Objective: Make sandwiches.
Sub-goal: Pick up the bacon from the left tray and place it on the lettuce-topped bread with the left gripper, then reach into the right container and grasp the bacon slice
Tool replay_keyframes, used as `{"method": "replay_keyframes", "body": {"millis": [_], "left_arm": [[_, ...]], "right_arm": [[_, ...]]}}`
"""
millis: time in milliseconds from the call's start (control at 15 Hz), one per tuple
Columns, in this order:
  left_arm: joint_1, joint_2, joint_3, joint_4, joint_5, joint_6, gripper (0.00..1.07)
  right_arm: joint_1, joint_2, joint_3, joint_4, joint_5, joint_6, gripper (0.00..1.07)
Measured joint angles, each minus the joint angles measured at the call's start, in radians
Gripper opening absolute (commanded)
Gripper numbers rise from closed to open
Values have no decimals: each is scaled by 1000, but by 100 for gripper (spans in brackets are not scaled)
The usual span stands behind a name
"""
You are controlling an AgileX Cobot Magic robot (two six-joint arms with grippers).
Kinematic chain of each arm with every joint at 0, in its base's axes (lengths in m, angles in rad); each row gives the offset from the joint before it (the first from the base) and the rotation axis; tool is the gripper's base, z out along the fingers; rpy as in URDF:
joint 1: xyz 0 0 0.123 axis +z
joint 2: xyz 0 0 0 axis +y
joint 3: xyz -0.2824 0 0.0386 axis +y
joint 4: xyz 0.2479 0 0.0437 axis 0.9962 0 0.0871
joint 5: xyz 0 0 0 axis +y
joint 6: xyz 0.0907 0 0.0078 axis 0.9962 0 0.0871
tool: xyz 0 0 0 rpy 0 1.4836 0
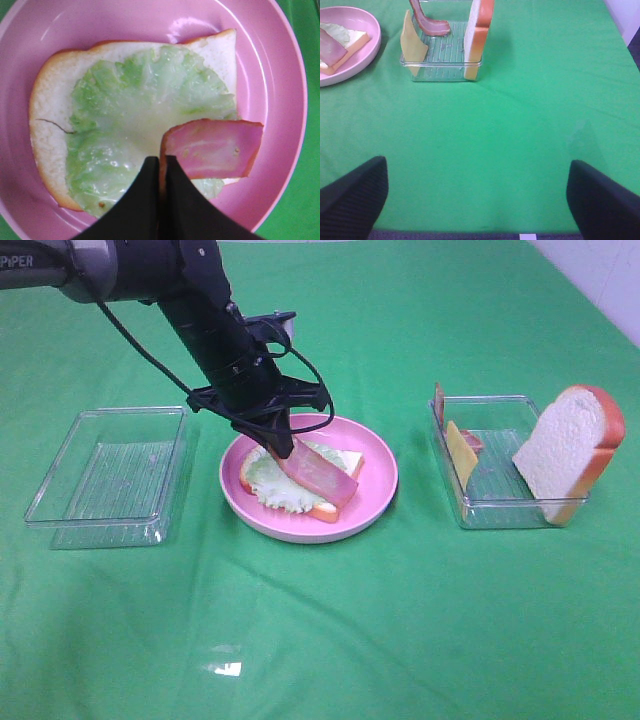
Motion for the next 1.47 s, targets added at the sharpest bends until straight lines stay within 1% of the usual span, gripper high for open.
{"method": "replay_keyframes", "body": {"millis": [267, 333, 400, 467, 600, 667, 800, 867, 1000, 1067, 1133, 1200, 1267, 1467], "left_arm": [[0, 0, 0, 25, -1, -1, 0], [0, 0, 0, 27, -1, -4, 3], [0, 0, 0, 32, -1, -17, 14], [0, 0, 0, 33, -1, -32, 31], [0, 0, 0, 41, 0, -52, 88], [0, -8, 0, 72, 1, -59, 101], [0, -31, -5, 93, 4, -60, 101], [0, -47, -29, 109, 11, -60, 101], [0, -66, -95, 122, 62, -60, 101], [0, -70, -137, 125, 122, -60, 101], [0, -72, -176, 146, 181, -64, 101], [0, -84, -193, 174, 214, -72, 101], [0, -88, -194, 190, 219, -77, 101], [0, -192, -170, 305, 228, -106, 101]], "right_arm": [[0, 0, 0, 0, 0, 0, 94], [0, 0, 0, 0, 0, 0, 94], [0, 0, 0, 0, 0, 0, 94], [0, 0, 0, 0, 0, 0, 94], [0, 0, 0, 0, 0, 0, 94], [0, 0, 0, 0, 0, 0, 94], [0, 0, 0, 0, 0, 0, 94], [0, 0, 0, 0, 0, 0, 94], [0, 0, 0, 0, 0, 0, 94], [0, 0, 0, -5, 0, 0, 94], [0, 0, 0, 0, 0, 0, 94], [0, 0, 0, 0, 0, 0, 94], [0, 0, 0, 0, 0, 0, 94], [0, 0, 0, -5, 0, 0, 94]]}}
